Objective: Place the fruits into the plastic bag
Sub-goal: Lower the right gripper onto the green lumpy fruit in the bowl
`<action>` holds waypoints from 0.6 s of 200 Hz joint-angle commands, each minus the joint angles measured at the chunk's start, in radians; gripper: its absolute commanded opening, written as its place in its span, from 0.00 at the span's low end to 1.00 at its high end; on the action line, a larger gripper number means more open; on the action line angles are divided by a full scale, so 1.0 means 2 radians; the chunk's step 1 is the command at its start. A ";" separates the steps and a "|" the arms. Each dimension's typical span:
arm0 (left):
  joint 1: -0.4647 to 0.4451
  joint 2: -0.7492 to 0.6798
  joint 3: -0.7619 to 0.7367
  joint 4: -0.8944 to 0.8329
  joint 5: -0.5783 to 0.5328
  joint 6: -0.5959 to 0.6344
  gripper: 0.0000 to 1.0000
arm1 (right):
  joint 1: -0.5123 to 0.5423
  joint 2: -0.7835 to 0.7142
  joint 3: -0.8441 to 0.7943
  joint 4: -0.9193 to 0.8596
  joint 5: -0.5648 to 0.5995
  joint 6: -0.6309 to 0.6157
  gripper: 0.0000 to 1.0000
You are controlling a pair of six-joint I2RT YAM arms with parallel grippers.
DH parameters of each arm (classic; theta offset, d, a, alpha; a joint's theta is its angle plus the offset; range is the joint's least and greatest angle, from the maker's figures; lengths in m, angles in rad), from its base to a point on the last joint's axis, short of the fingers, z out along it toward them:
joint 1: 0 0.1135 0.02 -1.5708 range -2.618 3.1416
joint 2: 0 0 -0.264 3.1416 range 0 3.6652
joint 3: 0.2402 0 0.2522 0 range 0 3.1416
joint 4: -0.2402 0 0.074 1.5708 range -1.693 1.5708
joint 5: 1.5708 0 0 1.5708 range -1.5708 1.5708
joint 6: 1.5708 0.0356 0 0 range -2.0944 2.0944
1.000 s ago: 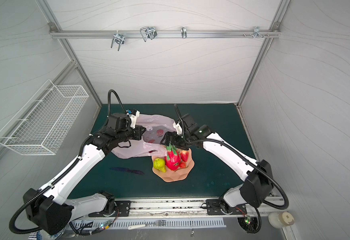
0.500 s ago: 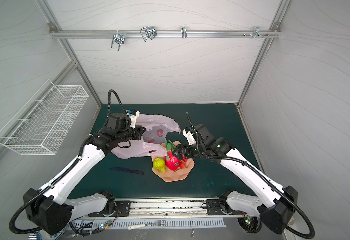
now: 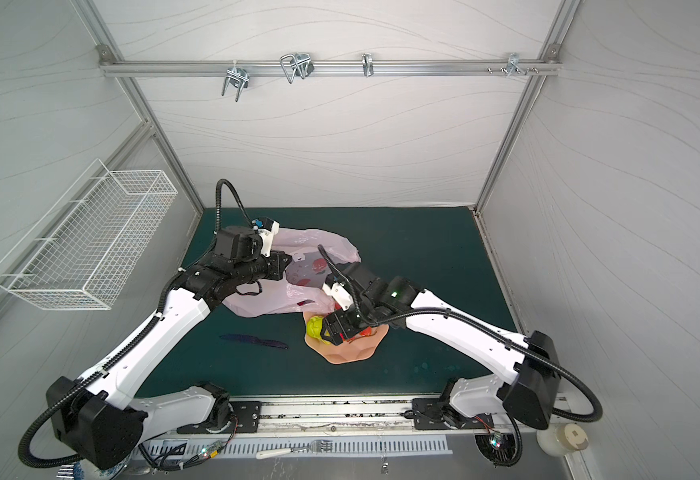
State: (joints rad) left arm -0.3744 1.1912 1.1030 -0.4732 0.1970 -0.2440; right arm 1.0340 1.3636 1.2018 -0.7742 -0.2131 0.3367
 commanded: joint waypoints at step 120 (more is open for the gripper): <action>0.002 -0.010 0.009 -0.006 -0.004 0.000 0.00 | 0.040 0.120 0.044 0.030 0.054 -0.076 0.82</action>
State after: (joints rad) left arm -0.3744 1.1851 1.1030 -0.4820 0.1947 -0.2436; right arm 1.1069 1.5734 1.2800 -0.7368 -0.1463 0.2268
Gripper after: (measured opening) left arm 0.047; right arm 0.815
